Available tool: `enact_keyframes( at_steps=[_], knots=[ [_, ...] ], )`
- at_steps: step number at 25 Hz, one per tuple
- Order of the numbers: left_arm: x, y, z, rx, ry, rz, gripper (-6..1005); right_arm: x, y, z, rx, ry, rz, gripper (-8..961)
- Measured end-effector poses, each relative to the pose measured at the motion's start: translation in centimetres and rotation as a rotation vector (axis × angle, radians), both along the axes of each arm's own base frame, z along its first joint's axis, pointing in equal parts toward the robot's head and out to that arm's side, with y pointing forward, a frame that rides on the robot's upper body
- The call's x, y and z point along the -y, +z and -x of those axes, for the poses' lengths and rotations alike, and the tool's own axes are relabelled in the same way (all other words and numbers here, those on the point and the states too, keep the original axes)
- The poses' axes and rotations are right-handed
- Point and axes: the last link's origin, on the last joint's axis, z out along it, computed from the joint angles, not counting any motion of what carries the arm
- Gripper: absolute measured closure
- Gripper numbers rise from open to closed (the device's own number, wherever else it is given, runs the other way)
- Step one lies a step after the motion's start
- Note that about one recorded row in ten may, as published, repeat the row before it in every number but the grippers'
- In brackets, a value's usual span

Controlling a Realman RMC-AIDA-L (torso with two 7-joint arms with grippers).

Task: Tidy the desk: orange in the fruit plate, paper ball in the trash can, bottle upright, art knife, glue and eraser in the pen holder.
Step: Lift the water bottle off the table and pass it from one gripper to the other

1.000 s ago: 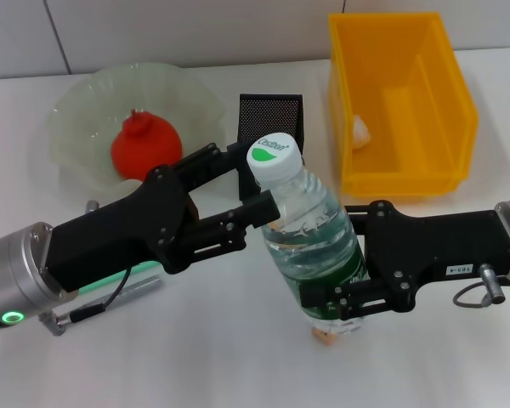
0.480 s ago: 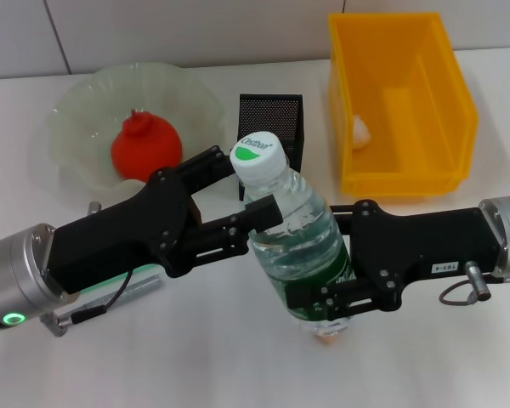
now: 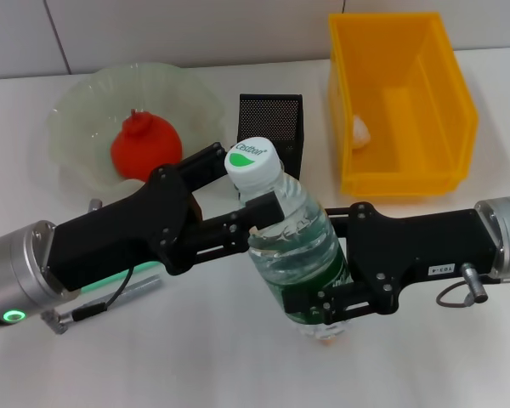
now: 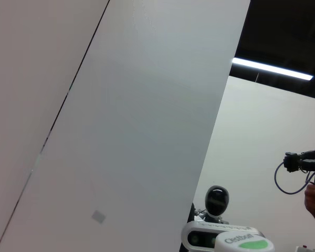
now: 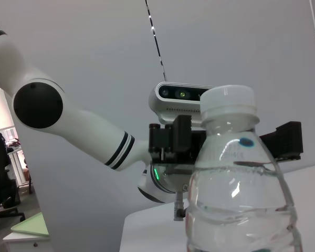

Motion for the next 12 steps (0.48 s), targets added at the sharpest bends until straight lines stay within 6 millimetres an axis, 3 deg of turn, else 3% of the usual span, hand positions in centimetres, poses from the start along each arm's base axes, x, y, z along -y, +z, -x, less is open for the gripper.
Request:
enact_keyframes(
  at_steps=[12],
  knots=[
    [-0.01,-0.27,-0.36,0.012,0.001,0.025,185,0.04,-0.18,0.03,-0.005,-0.003,0.006,178]
  ],
)
